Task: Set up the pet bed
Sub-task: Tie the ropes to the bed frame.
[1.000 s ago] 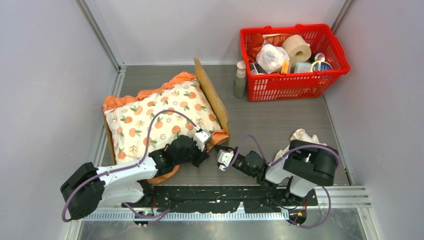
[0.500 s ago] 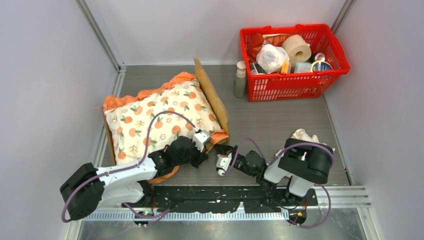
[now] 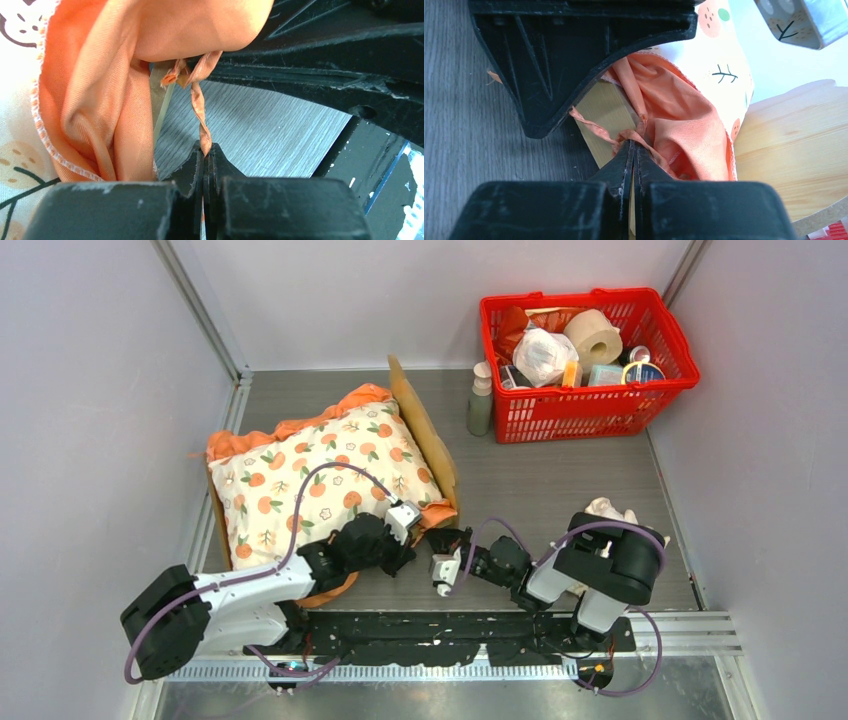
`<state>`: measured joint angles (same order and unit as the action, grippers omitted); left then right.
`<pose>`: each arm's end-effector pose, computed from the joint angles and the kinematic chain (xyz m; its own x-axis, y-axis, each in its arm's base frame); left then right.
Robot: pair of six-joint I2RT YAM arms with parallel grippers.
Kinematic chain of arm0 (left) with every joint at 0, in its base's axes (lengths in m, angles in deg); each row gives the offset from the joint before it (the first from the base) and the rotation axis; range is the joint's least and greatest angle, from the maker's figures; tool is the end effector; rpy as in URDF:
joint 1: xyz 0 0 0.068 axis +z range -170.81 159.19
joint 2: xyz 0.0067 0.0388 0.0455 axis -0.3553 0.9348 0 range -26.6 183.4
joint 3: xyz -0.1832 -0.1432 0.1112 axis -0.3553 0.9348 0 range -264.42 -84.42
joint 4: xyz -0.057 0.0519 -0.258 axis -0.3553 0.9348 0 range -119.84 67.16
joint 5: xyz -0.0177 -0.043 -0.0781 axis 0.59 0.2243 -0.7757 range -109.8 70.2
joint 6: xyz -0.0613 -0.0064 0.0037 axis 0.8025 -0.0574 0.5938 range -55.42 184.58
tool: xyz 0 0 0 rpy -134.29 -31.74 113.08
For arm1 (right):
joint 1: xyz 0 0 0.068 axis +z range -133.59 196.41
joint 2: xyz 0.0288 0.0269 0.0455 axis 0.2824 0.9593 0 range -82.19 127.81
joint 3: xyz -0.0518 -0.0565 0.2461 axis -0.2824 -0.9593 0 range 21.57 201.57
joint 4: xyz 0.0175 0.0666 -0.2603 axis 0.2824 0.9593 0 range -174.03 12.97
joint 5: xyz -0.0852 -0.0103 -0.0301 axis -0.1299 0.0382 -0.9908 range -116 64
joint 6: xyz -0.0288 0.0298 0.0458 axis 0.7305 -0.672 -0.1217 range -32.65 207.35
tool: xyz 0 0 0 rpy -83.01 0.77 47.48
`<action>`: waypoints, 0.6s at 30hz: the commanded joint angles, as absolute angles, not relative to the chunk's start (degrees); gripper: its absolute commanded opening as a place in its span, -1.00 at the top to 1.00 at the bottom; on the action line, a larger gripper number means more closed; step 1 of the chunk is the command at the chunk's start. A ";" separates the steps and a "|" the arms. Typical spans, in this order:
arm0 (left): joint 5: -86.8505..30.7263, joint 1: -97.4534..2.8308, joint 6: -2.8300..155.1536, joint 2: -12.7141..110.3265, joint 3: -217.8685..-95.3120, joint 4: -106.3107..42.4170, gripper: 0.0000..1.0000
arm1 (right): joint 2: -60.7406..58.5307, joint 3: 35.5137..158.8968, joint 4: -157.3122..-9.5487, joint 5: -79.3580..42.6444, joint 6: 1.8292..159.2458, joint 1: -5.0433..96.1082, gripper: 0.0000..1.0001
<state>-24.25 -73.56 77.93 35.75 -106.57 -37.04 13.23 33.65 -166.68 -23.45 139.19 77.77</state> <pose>0.1412 -0.1917 0.1503 -0.5131 0.2944 -0.8063 0.7343 0.6369 -0.2348 0.1194 0.2231 0.1147 0.7027 -0.3523 -0.6182 -0.5594 0.2634 -0.7859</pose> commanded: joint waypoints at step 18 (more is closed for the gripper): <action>-21.74 -73.28 71.48 19.21 -113.36 -22.42 0.12 | 14.83 34.26 -175.95 -19.72 140.08 76.35 0.90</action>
